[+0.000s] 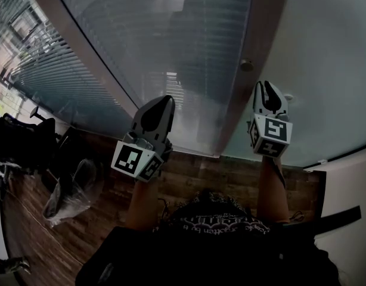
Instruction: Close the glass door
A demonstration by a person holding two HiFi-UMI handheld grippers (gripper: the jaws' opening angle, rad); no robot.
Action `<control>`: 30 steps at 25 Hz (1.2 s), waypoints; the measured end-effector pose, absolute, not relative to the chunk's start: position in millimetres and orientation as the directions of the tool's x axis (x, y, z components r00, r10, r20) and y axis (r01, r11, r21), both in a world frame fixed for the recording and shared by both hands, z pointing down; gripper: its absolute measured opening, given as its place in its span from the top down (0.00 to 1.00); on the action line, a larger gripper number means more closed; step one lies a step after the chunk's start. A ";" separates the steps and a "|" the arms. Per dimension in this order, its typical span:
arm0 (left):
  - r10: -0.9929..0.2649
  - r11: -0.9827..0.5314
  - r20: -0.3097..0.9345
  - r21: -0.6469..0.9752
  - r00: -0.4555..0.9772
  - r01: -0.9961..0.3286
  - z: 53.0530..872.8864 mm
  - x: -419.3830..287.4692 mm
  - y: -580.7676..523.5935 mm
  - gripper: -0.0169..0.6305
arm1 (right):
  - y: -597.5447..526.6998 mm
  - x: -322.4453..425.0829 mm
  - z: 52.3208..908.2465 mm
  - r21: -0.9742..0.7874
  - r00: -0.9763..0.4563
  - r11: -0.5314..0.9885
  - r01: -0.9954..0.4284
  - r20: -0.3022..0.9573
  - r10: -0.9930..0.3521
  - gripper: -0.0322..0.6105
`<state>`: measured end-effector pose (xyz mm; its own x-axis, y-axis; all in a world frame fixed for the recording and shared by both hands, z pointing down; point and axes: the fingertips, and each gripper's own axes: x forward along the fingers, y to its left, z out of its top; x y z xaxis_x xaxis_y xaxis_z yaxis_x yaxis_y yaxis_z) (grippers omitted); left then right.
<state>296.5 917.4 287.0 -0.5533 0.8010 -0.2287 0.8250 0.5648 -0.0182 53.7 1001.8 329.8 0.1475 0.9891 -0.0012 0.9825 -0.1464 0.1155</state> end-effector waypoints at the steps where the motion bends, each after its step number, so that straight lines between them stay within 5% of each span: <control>1: 0.801 0.565 -0.227 -0.018 -0.553 0.825 287.5 296.4 917.9 0.97 | 1002.7 53.3 329.8 0.114 0.147 -0.146 0.983 -0.001 0.989 0.84; 30: 0.771 0.609 -0.207 -0.034 -0.602 0.792 291.9 279.7 903.6 0.97 | 939.5 45.8 296.0 0.079 0.181 -0.173 0.982 -0.101 0.978 0.95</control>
